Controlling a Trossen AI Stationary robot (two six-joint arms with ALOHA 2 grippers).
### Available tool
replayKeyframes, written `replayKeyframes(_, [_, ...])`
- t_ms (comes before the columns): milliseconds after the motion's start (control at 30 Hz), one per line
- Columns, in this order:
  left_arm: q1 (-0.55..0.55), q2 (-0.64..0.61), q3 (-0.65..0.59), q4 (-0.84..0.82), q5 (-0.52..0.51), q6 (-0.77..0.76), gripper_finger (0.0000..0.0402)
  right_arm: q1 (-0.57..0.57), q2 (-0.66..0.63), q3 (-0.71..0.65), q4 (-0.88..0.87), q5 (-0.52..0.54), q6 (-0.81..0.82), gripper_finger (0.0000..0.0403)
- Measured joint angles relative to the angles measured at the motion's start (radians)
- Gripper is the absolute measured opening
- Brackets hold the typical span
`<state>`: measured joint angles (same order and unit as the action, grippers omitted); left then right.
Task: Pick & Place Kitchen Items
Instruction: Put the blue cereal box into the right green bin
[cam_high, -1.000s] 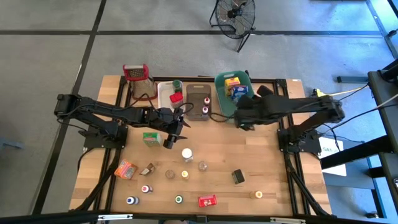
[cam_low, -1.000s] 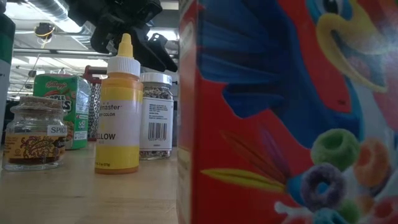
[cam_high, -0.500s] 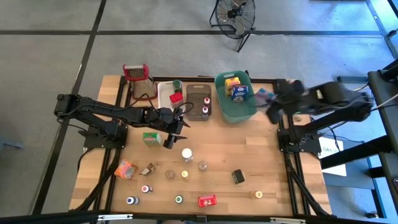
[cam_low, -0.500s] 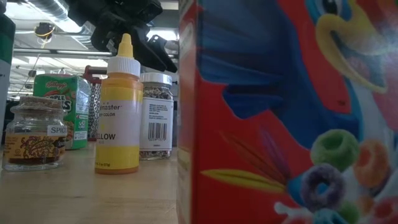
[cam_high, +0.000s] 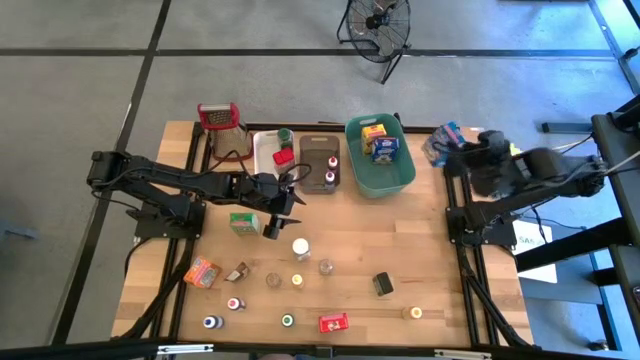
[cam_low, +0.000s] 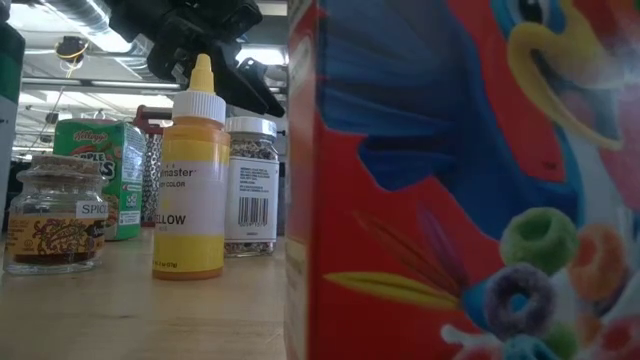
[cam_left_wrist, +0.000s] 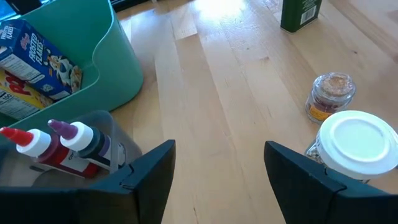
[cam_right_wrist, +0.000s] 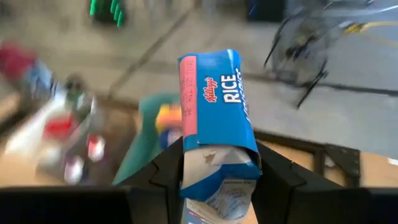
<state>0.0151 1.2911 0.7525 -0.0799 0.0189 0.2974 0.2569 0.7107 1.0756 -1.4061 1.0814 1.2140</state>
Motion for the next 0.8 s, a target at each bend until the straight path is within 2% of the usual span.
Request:
replayKeyframes(100, [0.000,0.000,0.000,0.000,0.000,0.000,0.0240,-0.002,0.004,-0.160,0.232,0.118,0.103,0.0142])
replayKeyframes(167, [0.000,0.000,0.000,0.000,0.000,0.000,0.0240,-0.002,0.022,-0.229,0.373,0.143,0.064,0.0142])
replayKeyframes(333, [0.000,0.000,0.000,0.000,0.000,0.001,0.0240,-0.003,0.106,-0.301,0.697,0.131,-0.341,0.0142])
replayKeyframes(467, [0.000,0.000,0.000,0.000,0.000,0.002,0.0240,-0.011,0.197,-0.308,0.919,0.088,-0.549,0.0142])
replayKeyframes(633, [0.000,0.000,-0.006,0.009,0.000,0.003,0.0240,-0.066,0.306,-0.308,1.051,0.096,-0.620,0.0142])
replayKeyframes(800, [0.000,0.001,-0.010,0.001,0.000,0.004,0.0240,-0.138,0.416,-0.309,1.044,0.119,-0.513,0.0142])
